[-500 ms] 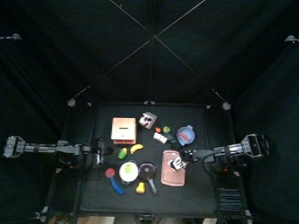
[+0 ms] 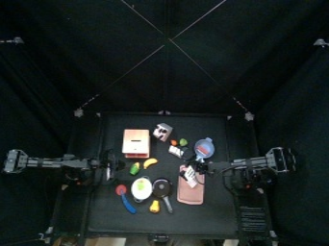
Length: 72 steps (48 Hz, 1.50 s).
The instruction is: Grab drawer handle
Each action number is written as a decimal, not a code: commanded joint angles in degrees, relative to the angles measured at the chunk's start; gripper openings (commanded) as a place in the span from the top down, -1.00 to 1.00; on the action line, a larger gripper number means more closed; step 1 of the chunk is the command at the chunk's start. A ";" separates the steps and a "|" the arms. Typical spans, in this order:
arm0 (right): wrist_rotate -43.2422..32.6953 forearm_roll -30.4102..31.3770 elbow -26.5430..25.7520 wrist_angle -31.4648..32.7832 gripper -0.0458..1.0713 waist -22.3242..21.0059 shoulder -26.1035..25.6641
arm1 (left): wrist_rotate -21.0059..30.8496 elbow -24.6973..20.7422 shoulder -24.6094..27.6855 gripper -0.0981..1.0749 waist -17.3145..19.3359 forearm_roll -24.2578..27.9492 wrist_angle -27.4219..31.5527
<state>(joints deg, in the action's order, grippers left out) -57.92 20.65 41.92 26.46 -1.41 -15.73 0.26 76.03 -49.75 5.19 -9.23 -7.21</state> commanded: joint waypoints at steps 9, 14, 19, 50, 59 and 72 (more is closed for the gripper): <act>0.09 12.83 -6.50 -7.65 -0.75 -2.72 2.11 | 0.09 -1.67 0.70 0.34 -0.18 -13.54 -0.44; 0.35 16.08 -8.09 -10.55 -0.64 -4.22 4.31 | 0.09 -1.76 0.70 0.14 -0.09 -19.42 -0.62; 0.26 19.07 -9.67 -11.78 -0.52 -5.62 6.15 | 0.09 -1.67 0.79 0.02 0.18 -24.61 -1.05; 0.44 27.95 -27.86 -12.83 0.22 -12.30 21.62 | 0.09 -2.02 6.15 -0.46 0.09 -45.18 -7.21; 0.44 28.56 -33.05 -12.83 0.43 -13.27 25.31 | 0.09 -2.11 8.00 -0.46 0.18 -48.60 -8.79; 0.26 27.60 -41.22 -12.83 0.68 -15.03 31.64 | 0.09 -2.46 10.46 -0.46 -1.41 -51.33 -8.79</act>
<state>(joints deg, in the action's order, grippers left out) -57.57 48.60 4.66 13.89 -15.64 15.91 0.53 75.06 -39.90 4.22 -59.85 -15.56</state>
